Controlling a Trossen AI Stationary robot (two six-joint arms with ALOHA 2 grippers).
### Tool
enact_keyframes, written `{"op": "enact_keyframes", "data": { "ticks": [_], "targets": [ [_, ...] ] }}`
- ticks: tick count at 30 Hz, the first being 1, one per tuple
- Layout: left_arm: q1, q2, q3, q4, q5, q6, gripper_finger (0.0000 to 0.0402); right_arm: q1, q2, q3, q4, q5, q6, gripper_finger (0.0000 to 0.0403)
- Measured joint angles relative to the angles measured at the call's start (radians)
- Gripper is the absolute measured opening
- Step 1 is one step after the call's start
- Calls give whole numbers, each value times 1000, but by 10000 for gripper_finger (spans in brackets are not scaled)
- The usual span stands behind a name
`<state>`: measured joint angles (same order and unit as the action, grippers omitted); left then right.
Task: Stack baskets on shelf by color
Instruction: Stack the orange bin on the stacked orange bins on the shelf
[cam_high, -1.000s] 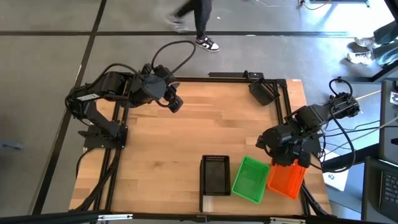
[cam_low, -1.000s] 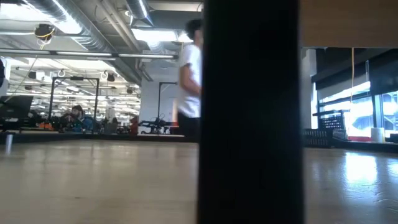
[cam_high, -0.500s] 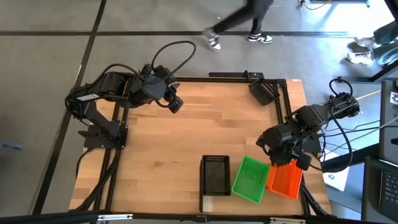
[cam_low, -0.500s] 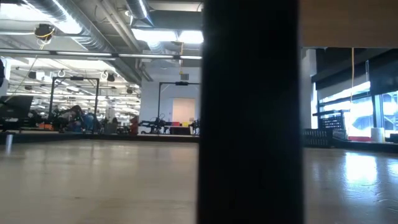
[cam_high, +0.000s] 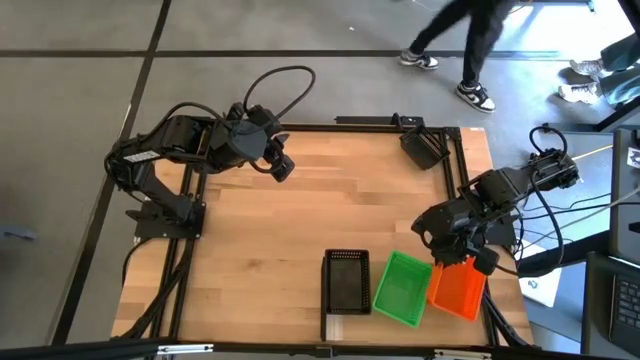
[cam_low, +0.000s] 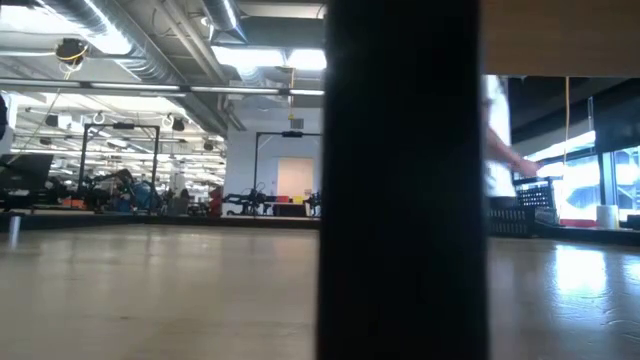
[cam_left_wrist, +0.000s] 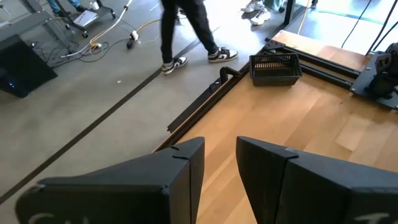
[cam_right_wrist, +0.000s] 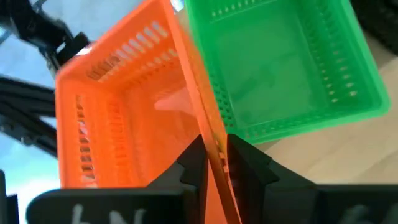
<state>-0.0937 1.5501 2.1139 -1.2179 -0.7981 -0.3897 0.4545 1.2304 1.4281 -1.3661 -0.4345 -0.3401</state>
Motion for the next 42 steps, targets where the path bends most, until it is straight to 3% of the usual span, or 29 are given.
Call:
{"op": "enact_keyframes", "data": {
  "ticks": [4,20,27,33,42],
  "targets": [
    [0,0,0,0,0,0,85,0,0,0,2,-4,72,58],
    [0,0,0,0,0,0,85,0,0,0,-70,-36,106,58],
    [0,0,0,0,0,0,85,1,0,0,-70,-173,96,55],
    [0,0,0,0,0,0,85,0,0,0,-68,-53,70,41],
    [0,0,0,0,0,0,85,0,0,0,-66,-55,84,33]
  ]
}}
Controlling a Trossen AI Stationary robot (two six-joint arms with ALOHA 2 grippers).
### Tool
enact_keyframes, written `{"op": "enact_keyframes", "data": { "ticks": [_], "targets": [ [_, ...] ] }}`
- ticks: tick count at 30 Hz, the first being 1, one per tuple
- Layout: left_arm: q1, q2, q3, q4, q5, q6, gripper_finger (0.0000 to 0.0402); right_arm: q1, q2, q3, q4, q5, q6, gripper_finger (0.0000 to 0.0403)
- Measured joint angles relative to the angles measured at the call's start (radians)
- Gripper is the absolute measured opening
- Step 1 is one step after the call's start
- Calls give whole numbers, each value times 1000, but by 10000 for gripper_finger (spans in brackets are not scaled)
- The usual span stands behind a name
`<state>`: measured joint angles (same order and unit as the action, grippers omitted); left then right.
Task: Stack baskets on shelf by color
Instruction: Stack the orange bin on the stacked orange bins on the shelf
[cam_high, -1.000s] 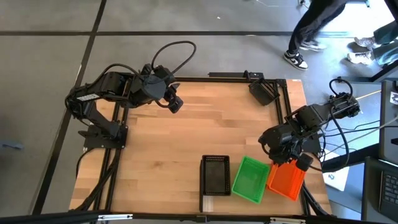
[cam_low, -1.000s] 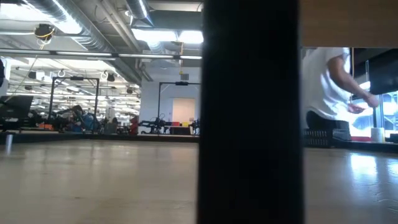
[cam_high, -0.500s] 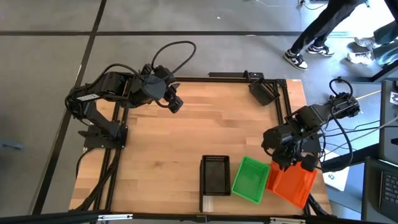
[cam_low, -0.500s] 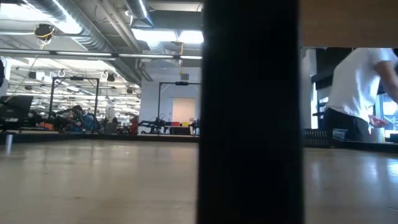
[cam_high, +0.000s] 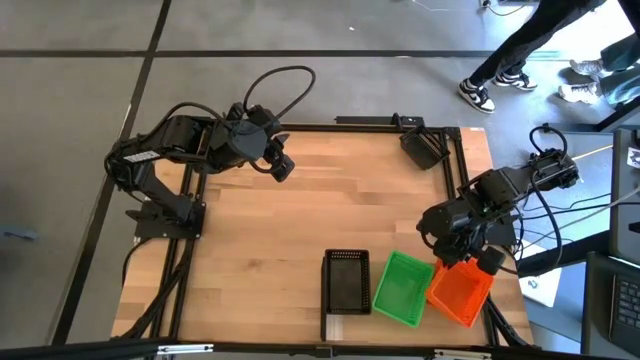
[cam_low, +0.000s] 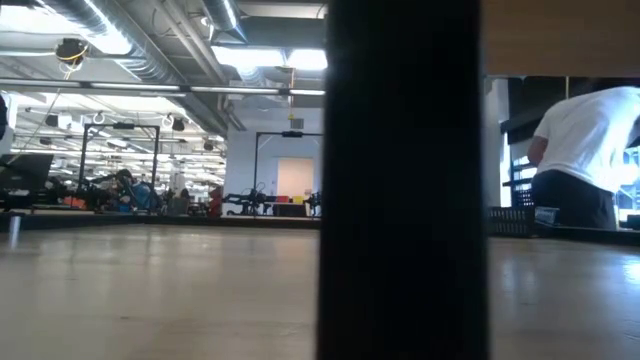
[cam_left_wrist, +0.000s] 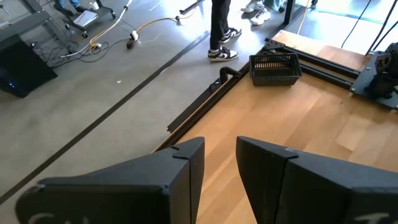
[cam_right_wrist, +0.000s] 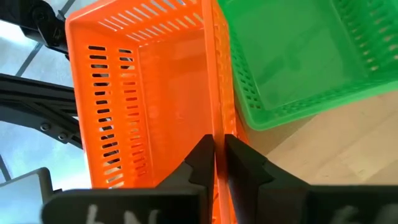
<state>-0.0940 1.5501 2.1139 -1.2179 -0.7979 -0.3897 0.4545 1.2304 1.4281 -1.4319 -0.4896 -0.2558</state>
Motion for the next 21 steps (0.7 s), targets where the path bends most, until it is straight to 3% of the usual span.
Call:
{"op": "enact_keyframes", "data": {
  "ticks": [15,21],
  "targets": [
    [0,0,0,0,0,0,85,1,-6,1,-66,0,-68,33],
    [0,0,0,0,0,0,85,1,-6,1,-66,0,-89,8]
  ]
}}
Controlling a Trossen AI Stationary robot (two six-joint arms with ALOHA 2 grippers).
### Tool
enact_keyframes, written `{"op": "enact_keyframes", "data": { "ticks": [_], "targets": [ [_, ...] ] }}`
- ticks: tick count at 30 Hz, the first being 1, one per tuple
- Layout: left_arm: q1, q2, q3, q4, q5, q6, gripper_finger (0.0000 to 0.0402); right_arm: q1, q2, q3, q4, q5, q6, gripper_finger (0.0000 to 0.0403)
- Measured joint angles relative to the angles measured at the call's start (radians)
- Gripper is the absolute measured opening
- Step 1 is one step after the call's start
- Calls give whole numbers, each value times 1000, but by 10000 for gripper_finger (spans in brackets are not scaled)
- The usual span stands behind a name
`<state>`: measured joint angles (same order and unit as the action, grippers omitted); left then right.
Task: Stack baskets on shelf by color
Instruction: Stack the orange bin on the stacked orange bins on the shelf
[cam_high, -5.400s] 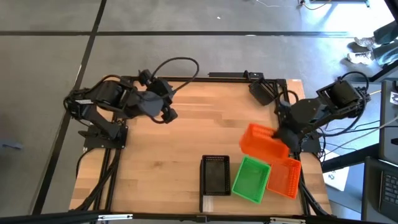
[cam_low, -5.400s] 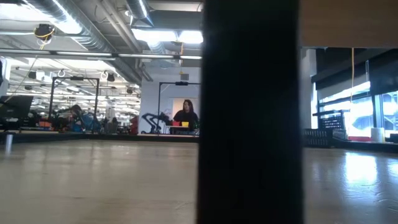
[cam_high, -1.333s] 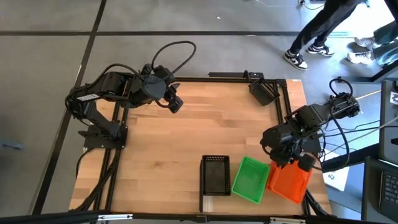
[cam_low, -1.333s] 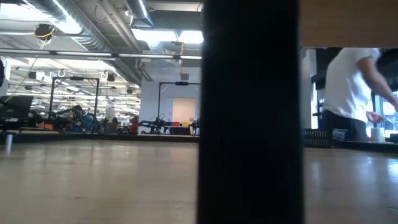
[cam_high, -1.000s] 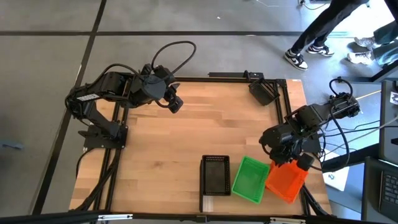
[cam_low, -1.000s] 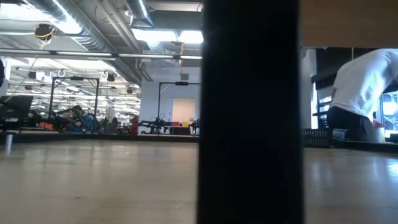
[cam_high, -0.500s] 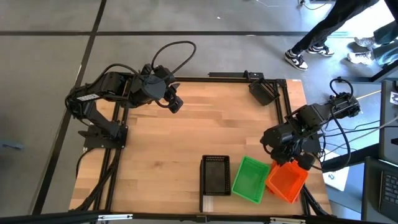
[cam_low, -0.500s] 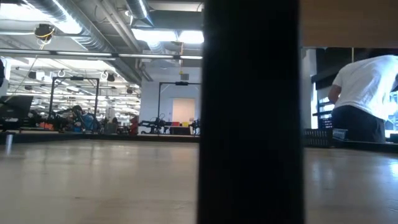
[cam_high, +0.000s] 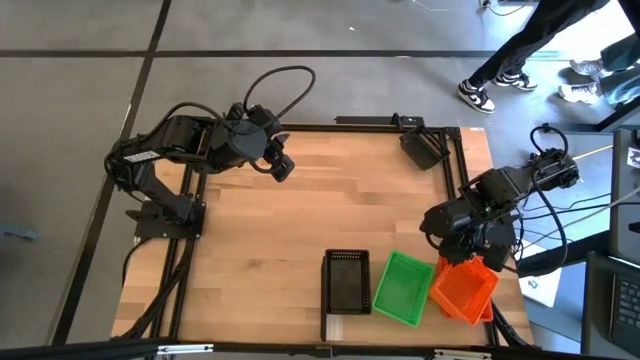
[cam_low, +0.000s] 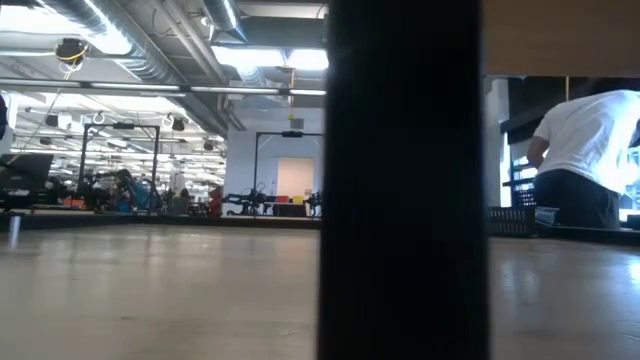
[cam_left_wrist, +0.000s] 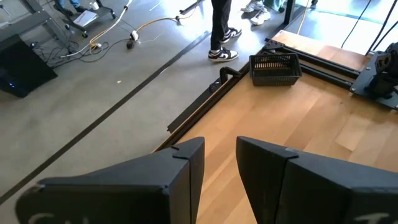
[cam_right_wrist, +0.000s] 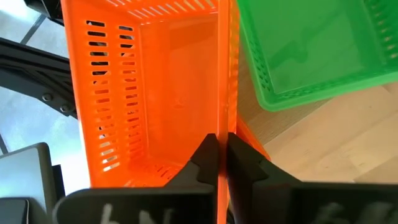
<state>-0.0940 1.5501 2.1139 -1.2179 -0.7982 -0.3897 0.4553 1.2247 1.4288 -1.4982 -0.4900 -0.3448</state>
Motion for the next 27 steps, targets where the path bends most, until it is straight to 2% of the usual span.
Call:
{"op": "enact_keyframes", "data": {
  "ticks": [5,14,22,27],
  "targets": [
    [0,0,0,0,0,0,85,0,0,3,-2,0,-2,10],
    [0,0,0,0,0,0,85,0,0,129,-18,0,-70,5],
    [0,0,0,4,0,-1,85,15,1,125,-75,0,-424,5],
    [0,0,0,46,0,0,85,15,5,119,-71,2,-554,5]
  ]
}}
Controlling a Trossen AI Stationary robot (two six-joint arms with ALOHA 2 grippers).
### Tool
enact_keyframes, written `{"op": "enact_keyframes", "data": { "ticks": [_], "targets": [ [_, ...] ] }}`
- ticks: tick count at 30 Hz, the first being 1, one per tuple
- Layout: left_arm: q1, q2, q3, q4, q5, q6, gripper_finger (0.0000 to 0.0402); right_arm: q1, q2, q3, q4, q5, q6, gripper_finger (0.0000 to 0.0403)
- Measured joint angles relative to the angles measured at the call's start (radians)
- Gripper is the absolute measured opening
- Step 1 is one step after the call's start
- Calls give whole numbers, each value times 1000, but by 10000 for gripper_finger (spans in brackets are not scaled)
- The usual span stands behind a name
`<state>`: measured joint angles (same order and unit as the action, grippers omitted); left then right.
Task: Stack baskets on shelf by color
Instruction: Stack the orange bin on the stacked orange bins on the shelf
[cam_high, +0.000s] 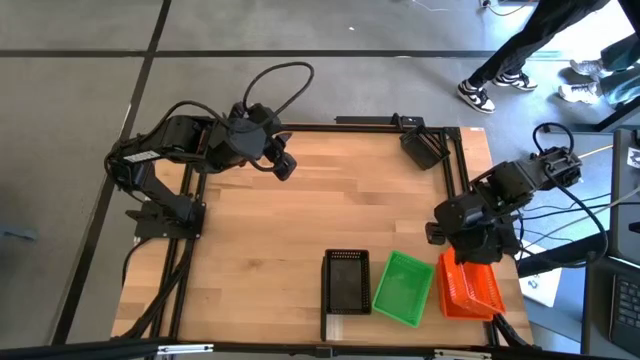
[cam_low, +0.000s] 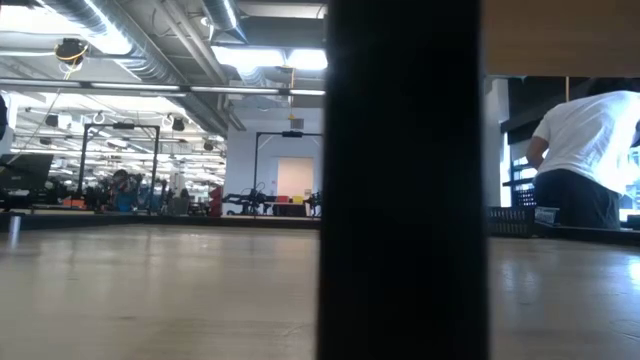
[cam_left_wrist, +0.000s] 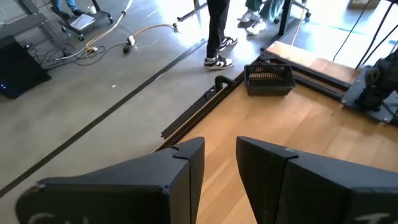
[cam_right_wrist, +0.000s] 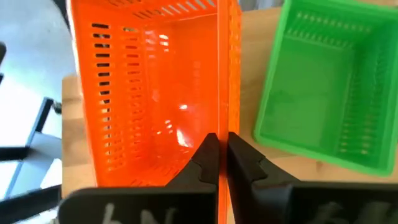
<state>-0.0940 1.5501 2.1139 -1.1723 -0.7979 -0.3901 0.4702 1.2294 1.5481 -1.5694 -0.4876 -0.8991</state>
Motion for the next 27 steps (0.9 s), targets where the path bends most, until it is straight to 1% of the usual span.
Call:
{"op": "enact_keyframes", "data": {
  "ticks": [2,11,14,18,22,27],
  "targets": [
    [0,0,0,14,0,0,85,0,0,-13,-1,-2,-24,5],
    [0,0,0,24,0,0,85,0,0,-81,-1,-8,-15,5],
    [0,0,0,24,0,0,85,0,0,-81,7,0,10,14],
    [0,0,0,24,0,0,85,0,0,-81,43,-2,83,34],
    [0,0,0,24,0,0,85,0,0,-81,71,26,154,48],
    [0,0,0,24,0,0,85,0,-1,-81,80,46,161,54]
  ]
}}
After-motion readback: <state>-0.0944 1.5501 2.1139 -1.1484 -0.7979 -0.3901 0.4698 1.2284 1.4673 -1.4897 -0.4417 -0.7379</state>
